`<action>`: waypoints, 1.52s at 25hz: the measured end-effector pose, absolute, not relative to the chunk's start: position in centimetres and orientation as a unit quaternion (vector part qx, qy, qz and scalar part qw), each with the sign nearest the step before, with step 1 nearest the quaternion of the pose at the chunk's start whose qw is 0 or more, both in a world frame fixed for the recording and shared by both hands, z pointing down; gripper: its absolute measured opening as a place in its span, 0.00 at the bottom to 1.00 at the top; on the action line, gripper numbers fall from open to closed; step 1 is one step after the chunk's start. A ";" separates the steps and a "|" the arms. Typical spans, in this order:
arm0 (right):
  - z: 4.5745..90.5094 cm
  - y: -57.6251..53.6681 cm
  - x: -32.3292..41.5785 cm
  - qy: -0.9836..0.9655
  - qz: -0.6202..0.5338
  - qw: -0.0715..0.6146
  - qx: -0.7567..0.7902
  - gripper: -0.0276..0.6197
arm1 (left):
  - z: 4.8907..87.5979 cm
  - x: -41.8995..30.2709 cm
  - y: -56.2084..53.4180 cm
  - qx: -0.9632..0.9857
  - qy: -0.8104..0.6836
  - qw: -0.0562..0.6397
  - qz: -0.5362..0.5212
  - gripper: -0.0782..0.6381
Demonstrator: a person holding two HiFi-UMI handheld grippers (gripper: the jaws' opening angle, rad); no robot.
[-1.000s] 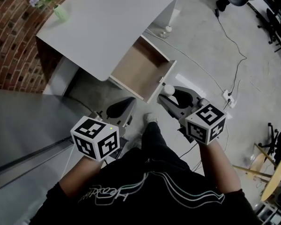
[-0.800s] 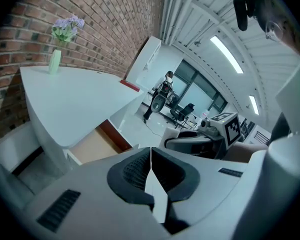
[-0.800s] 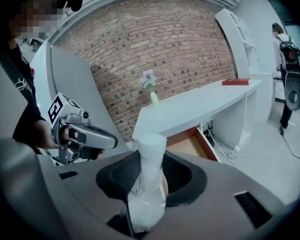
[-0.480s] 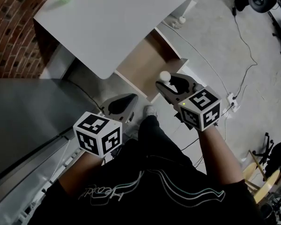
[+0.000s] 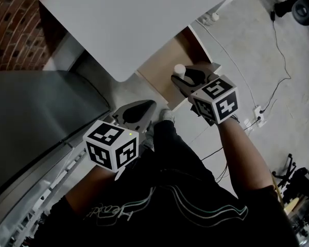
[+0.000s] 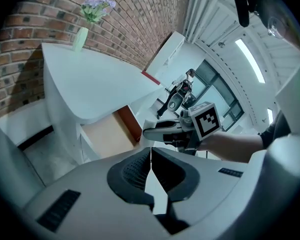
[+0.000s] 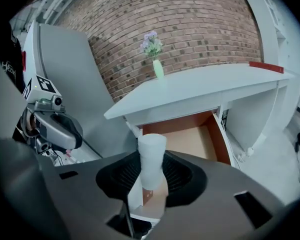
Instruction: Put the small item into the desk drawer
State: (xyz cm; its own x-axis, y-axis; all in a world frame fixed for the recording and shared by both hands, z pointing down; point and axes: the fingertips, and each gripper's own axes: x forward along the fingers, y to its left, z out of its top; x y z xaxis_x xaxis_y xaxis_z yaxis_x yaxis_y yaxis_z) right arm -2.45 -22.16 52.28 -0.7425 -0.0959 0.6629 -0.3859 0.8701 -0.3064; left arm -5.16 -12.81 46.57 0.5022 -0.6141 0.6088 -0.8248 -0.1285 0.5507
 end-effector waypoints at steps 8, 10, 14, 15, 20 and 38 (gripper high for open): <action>58.5 -22.8 -4.4 -0.894 0.215 0.381 0.100 0.27 | 48.7 -6.2 -12.3 0.717 -0.503 0.469 0.111 0.15; 60.1 -22.8 -4.9 -0.889 0.214 0.396 0.086 0.27 | 49.3 -6.3 -12.1 0.711 -0.507 0.475 0.108 0.15; 63.4 -22.6 -5.4 -0.873 0.226 0.427 0.066 0.27 | 50.4 -7.0 -11.9 0.700 -0.514 0.485 0.102 0.15; 64.1 -22.4 -5.4 -0.868 0.229 0.437 0.060 0.27 | 50.7 -7.1 -11.7 0.697 -0.516 0.488 0.100 0.15; 67.7 -22.4 -6.3 -0.846 0.234 0.477 0.036 0.27 | 52.2 -7.3 -10.8 0.685 -0.520 0.501 0.099 0.15; 78.1 -21.2 -5.7 -0.736 0.260 0.624 -0.022 0.27 | 56.9 -9.3 -10.0 0.652 -0.527 0.537 0.094 0.15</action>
